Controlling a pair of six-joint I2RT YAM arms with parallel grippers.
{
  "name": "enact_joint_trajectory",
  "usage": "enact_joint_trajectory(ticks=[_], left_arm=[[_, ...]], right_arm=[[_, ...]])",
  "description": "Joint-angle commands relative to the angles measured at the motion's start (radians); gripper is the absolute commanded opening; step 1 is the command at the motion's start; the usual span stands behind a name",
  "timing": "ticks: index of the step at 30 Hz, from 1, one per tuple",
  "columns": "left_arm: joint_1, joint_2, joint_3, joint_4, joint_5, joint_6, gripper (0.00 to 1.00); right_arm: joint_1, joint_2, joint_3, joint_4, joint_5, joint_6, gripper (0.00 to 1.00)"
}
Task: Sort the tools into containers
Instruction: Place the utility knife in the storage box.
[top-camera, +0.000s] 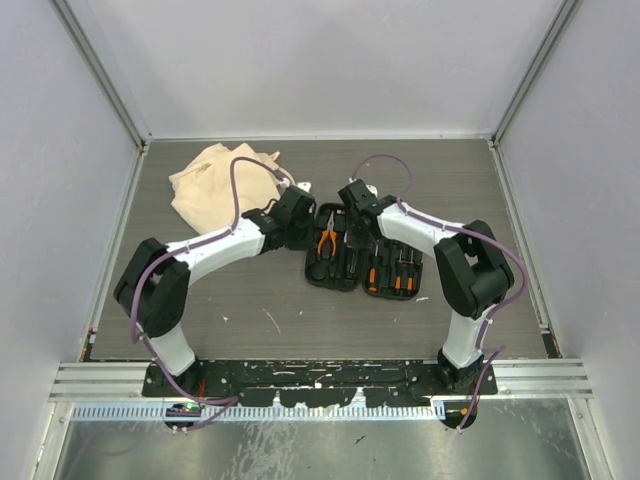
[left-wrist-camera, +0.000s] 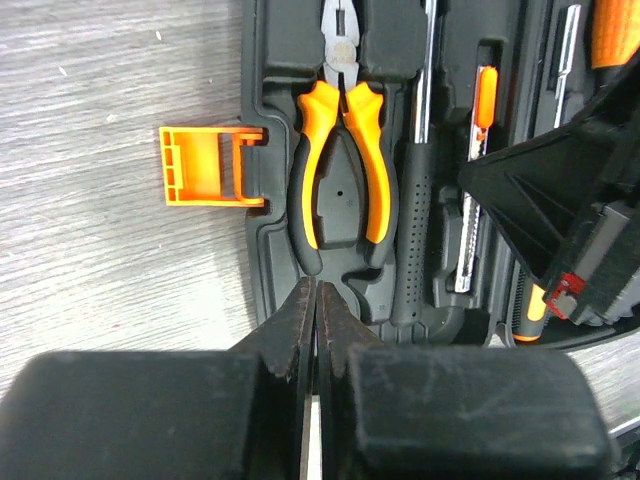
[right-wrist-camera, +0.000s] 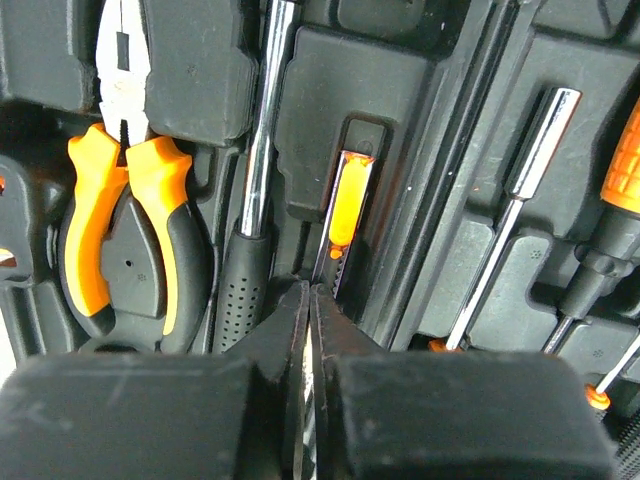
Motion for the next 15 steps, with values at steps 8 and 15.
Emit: enact_joint_trajectory(ticks=[8, 15], left_arm=[[0.048, -0.165, 0.029, -0.013, 0.010, 0.033, 0.08], [0.084, -0.170, -0.005, -0.005, 0.018, 0.051, 0.14]], right_arm=[[-0.014, -0.166, 0.110, 0.052, -0.105, 0.011, 0.23], [-0.067, -0.306, -0.035, 0.104, -0.061, 0.032, 0.27]])
